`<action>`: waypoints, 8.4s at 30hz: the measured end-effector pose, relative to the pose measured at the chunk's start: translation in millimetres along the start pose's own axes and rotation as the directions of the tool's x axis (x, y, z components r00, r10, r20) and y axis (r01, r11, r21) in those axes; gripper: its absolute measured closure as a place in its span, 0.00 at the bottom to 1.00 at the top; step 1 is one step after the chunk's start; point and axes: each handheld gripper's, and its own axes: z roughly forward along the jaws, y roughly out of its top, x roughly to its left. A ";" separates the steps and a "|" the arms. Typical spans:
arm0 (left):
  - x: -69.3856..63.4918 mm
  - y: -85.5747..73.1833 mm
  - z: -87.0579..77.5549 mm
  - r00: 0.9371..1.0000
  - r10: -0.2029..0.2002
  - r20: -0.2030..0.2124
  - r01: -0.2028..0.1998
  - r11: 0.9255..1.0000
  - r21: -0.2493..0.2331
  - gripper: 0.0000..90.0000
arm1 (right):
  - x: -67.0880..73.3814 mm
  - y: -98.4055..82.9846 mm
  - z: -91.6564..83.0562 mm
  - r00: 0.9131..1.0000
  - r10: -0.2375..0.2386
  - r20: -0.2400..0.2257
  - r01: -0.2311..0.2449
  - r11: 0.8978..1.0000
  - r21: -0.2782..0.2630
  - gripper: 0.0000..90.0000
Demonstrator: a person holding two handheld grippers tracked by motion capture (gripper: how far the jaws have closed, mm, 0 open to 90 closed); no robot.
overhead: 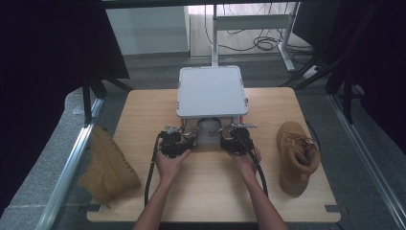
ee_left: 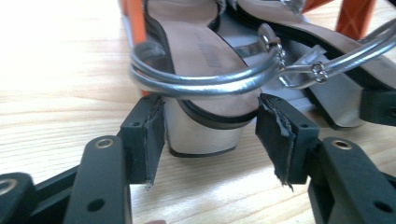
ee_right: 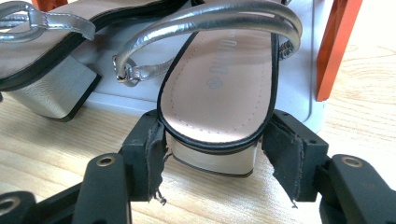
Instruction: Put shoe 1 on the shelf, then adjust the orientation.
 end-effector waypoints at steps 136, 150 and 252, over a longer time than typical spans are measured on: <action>3.0 -29.4 -37.9 0.992 0.001 0.124 -0.004 1.000 0.022 0.95 | -4.6 -39.3 -35.8 0.986 -0.082 -0.147 0.069 0.993 -0.094 0.97; 5.0 -62.5 -64.2 0.984 0.021 0.178 -0.034 0.997 0.071 0.91 | 0.5 -71.7 -55.2 0.970 -0.152 -0.188 0.142 0.988 -0.065 0.95; 203.6 -143.4 -255.5 0.975 -0.194 -0.109 0.188 0.980 -0.056 1.00 | -2.3 -86.3 -74.1 0.946 -0.258 -0.195 0.255 0.966 -0.043 0.51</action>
